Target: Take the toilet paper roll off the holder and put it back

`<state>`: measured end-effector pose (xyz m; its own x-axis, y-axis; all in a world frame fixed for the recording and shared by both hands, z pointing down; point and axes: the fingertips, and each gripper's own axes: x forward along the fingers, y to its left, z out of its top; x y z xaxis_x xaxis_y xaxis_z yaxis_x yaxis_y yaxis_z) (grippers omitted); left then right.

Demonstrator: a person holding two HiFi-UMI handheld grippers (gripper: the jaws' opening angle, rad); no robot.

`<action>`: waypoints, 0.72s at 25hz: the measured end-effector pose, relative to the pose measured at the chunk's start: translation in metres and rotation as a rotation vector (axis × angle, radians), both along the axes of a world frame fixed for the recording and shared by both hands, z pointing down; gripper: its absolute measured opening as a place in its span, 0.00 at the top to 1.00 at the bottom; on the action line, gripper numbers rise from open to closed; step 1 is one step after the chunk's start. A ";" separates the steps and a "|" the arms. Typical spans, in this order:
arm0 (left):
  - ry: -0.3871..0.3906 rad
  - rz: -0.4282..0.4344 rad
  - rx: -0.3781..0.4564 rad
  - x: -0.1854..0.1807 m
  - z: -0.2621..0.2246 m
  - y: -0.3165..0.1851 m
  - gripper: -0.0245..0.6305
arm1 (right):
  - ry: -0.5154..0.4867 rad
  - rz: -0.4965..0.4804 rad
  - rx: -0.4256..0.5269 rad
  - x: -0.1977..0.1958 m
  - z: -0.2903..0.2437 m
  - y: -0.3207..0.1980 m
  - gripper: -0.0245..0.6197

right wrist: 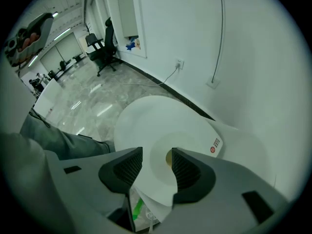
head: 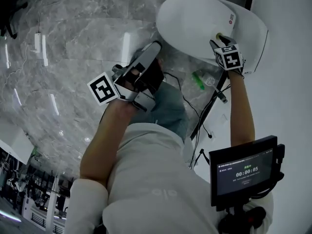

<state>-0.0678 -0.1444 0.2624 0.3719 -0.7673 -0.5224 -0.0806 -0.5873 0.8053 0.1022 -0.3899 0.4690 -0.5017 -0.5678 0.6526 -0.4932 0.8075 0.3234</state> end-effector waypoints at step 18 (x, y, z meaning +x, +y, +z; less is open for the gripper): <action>0.041 -0.069 -0.007 -0.001 0.006 0.022 0.95 | 0.161 0.077 -0.005 0.015 0.022 -0.022 0.70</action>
<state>-0.0691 -0.1224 0.2683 0.2960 -0.7939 -0.5311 -0.0874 -0.5762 0.8126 0.1169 -0.4122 0.4913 -0.3458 -0.5969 0.7240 -0.4961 0.7712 0.3988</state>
